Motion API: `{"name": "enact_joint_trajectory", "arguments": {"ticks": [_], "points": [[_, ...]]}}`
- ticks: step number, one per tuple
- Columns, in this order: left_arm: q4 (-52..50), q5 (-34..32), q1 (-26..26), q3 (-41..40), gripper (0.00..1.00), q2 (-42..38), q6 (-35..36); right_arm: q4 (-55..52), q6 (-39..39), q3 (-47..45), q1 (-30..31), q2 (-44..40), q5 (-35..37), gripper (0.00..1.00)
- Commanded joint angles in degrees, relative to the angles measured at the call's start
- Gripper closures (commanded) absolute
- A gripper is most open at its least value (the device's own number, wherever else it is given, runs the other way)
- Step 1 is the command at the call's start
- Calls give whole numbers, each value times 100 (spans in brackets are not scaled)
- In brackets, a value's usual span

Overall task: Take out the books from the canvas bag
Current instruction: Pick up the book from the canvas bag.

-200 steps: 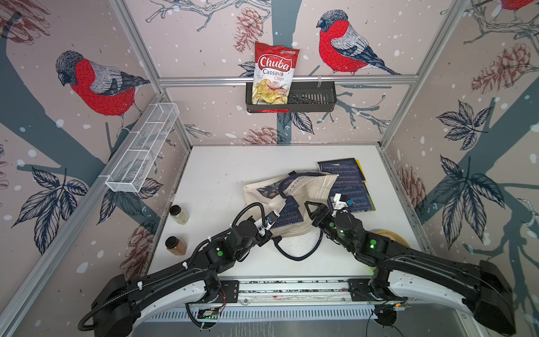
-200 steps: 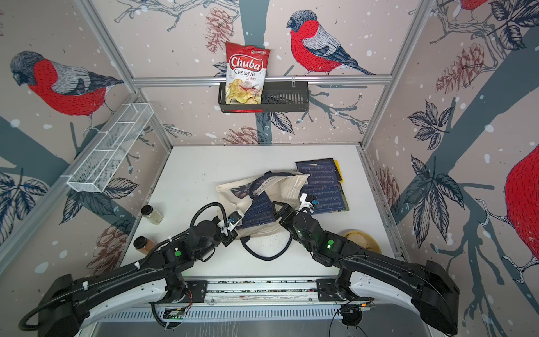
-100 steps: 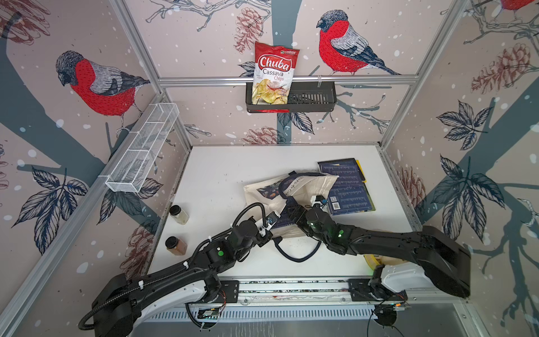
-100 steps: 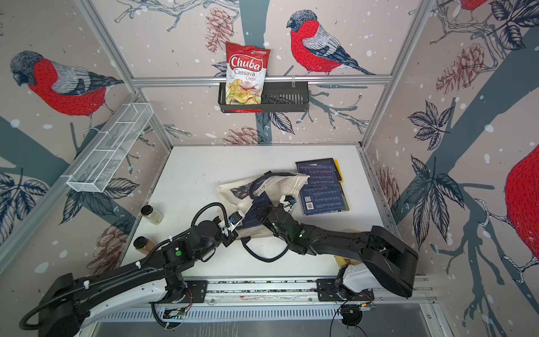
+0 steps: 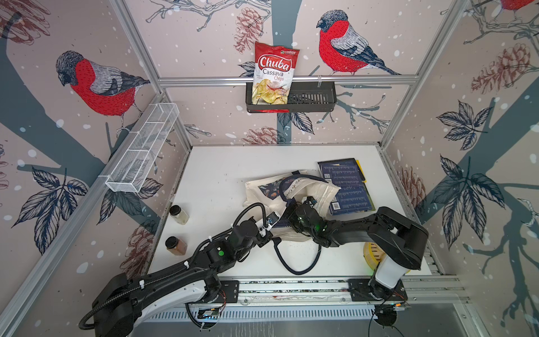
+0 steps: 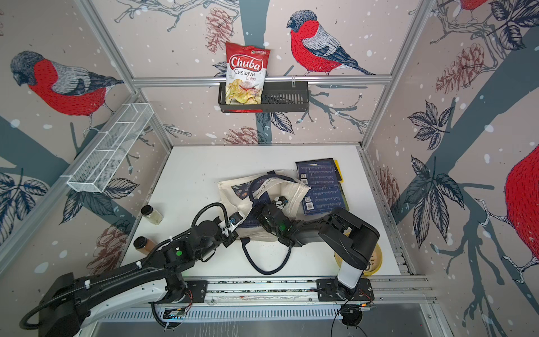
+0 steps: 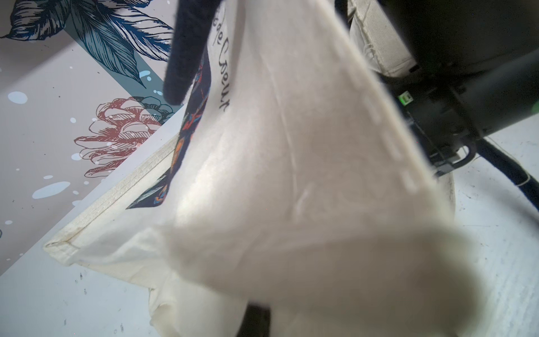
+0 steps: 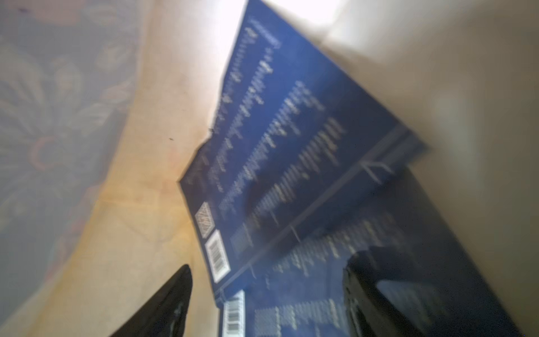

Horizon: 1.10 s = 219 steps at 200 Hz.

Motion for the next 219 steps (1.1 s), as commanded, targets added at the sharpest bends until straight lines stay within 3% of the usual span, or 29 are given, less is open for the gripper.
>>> {"name": "enact_joint_trajectory", "arguments": {"ticks": [1,26,54,112,148,175,219], "points": [[393,185,-13,21,100,15,20,376,95,3,58,213,216,23],[400,213,-8,4,100,19,16,678,-204,113,84,332,756,31],[396,251,-6,11,100,49,11,1056,-358,289,29,542,751,39],[400,294,-8,7,100,44,20,1852,-299,383,-17,1032,1021,37],[383,298,-9,12,100,36,18,2655,-586,516,-120,1419,719,39],[393,312,-12,19,100,36,12,2619,-965,667,-125,1434,749,41],[383,298,-8,21,100,14,17,3596,-993,393,-136,1487,647,44]]}}
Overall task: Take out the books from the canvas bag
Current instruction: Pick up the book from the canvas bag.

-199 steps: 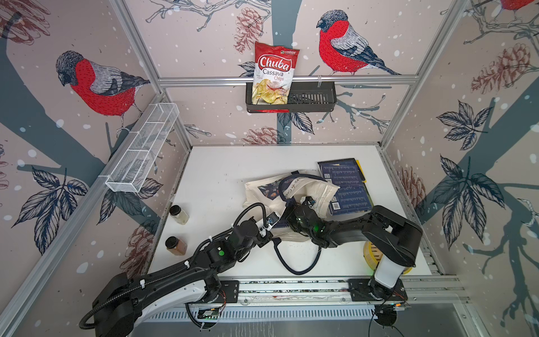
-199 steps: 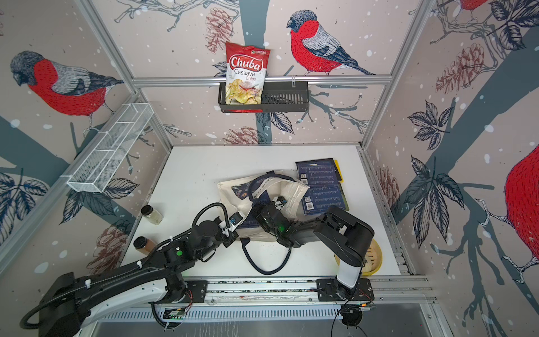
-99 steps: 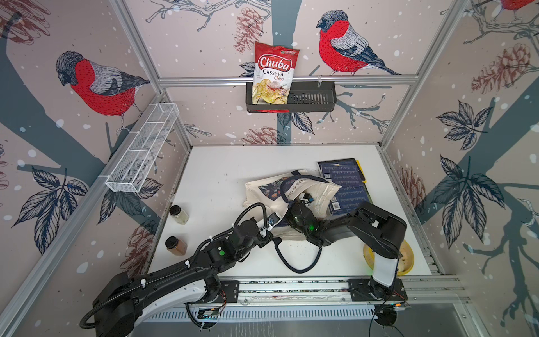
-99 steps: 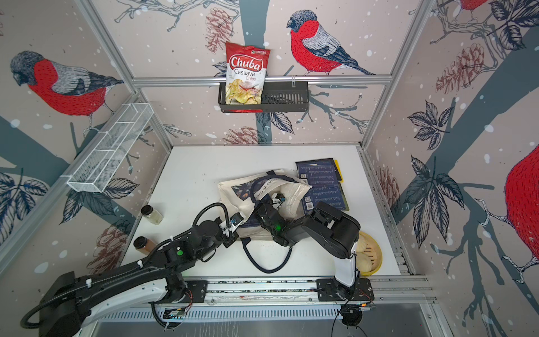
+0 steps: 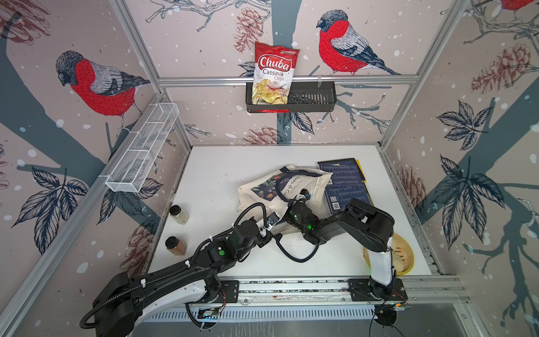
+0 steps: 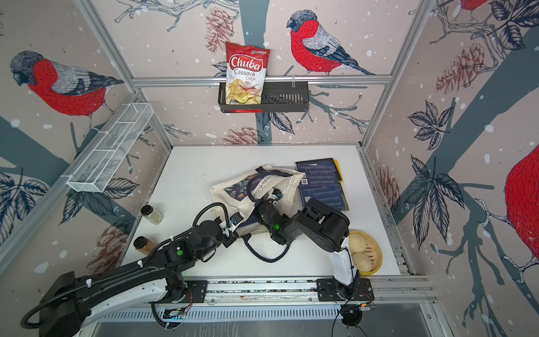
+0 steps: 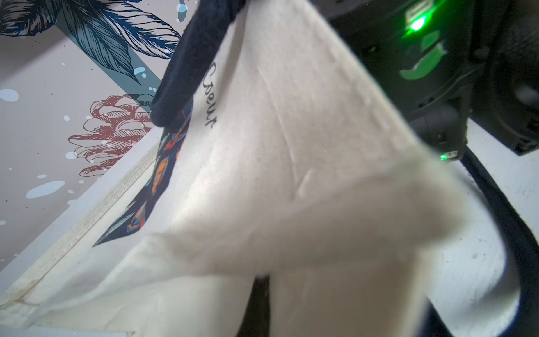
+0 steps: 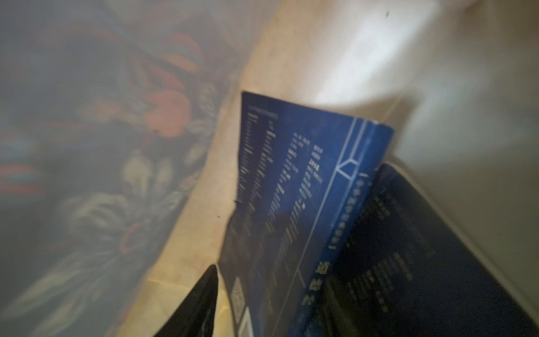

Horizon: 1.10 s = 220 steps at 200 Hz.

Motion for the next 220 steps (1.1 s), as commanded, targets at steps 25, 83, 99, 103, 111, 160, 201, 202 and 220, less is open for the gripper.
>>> {"name": "enact_joint_trajectory", "arguments": {"ticks": [25,83,99,103,111,160,201,202,220], "points": [[372,218,-8,45,100,2,-40,580,-314,80,-16,-47,-144,43],[352,217,-8,49,100,-11,-41,-125,-9,526,-105,338,-562,42],[352,219,-11,49,100,-10,-43,-518,40,611,-121,320,-547,42],[352,218,-10,47,100,-15,-44,-522,27,606,-128,323,-533,42],[352,218,-14,49,100,-24,-40,-478,27,570,-125,334,-489,42],[361,221,-13,45,100,-41,-31,-404,-100,572,-190,355,-483,63],[343,194,-10,44,100,-67,-35,-645,-453,487,-187,21,-341,83],[343,197,-9,51,100,-67,-35,-661,-461,484,-191,9,-338,84],[344,182,-12,58,100,-74,-43,-772,-559,455,-196,-93,-357,91]]}}
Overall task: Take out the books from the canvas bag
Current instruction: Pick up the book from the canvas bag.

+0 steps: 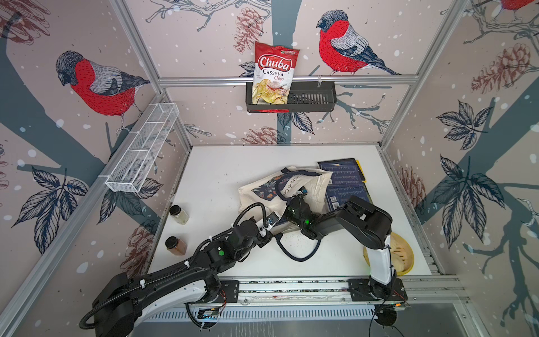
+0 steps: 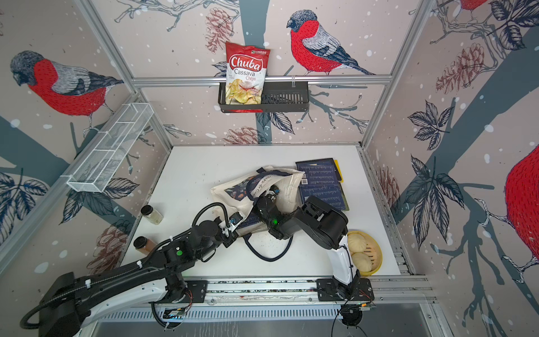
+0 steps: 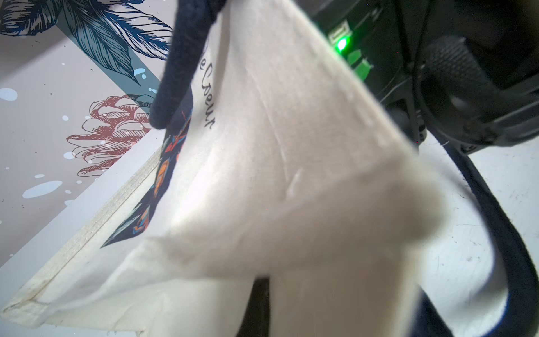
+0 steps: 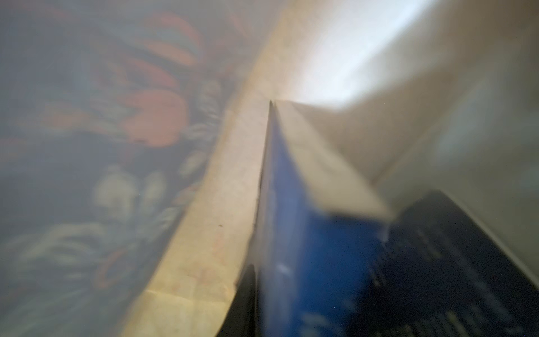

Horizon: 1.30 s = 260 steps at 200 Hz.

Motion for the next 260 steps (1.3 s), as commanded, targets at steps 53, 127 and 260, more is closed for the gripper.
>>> {"name": "enact_joint_trajectory", "arguments": {"ticks": [53,127,260], "points": [[331,39,-6,67,100,-61,-10,-451,-223,-299,36,-543,-57,100],[306,-309,-7,128,100,36,-206,-2133,-778,-623,141,-2196,34,100],[376,-471,63,146,100,38,-417,-4896,-2345,-833,946,-5977,1679,100]]}}
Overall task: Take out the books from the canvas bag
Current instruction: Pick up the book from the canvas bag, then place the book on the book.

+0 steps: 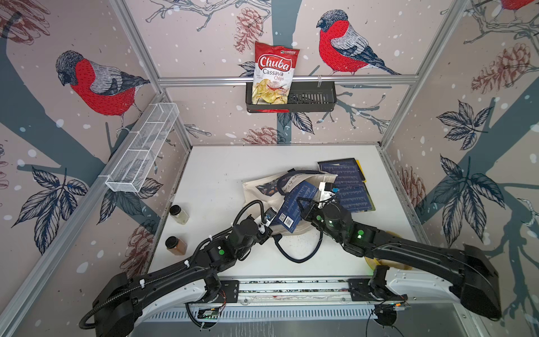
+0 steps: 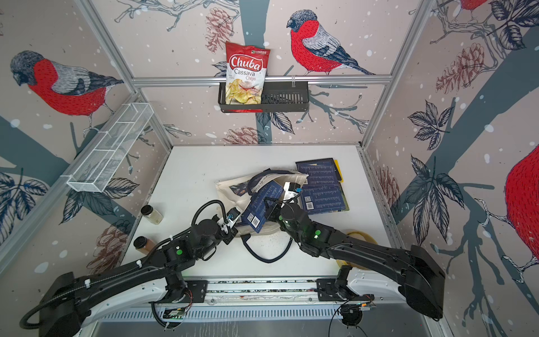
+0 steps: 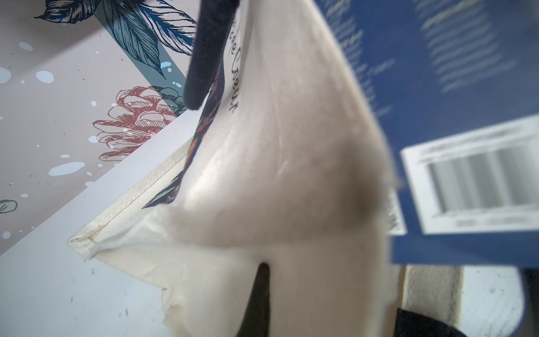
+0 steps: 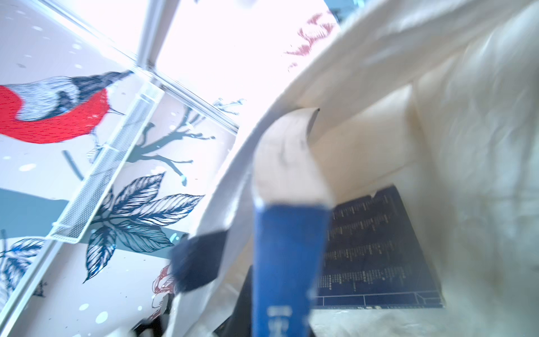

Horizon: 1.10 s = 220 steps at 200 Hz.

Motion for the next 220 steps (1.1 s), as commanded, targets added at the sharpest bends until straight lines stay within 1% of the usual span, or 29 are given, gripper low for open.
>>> {"name": "enact_joint_trajectory", "arguments": {"ticks": [1,13,26,62,81,93,112,137,155,175,203,220], "points": [[335,23,24,54,100,11,-35,-418,-691,157,103,-462,619,100],[325,28,43,59,100,15,-44,-642,-914,321,171,-672,855,100],[309,2,49,63,100,22,-41,-864,-988,456,174,-886,1062,100],[300,-27,51,63,100,31,-61,-712,-1364,564,155,-1492,1458,100],[286,-30,51,67,100,44,-70,-589,-1572,616,44,-1768,1717,100],[291,-26,51,63,100,42,-70,-654,-1573,647,-161,-1900,1801,100],[291,-18,51,63,100,33,-69,-733,-1392,629,-755,-2097,1623,100],[290,-12,52,72,100,34,-66,-799,-935,458,-1807,-2289,1125,100],[278,2,53,65,100,25,-65,-711,-509,233,-2682,-2424,468,100],[273,10,58,71,100,23,-60,-637,-17,-22,-3516,-2486,-176,100],[249,43,56,85,100,57,-88,-271,492,-461,-4440,-2355,-1142,100],[239,53,51,91,100,84,-103,-43,618,-673,-4786,-2212,-1410,100]]}}
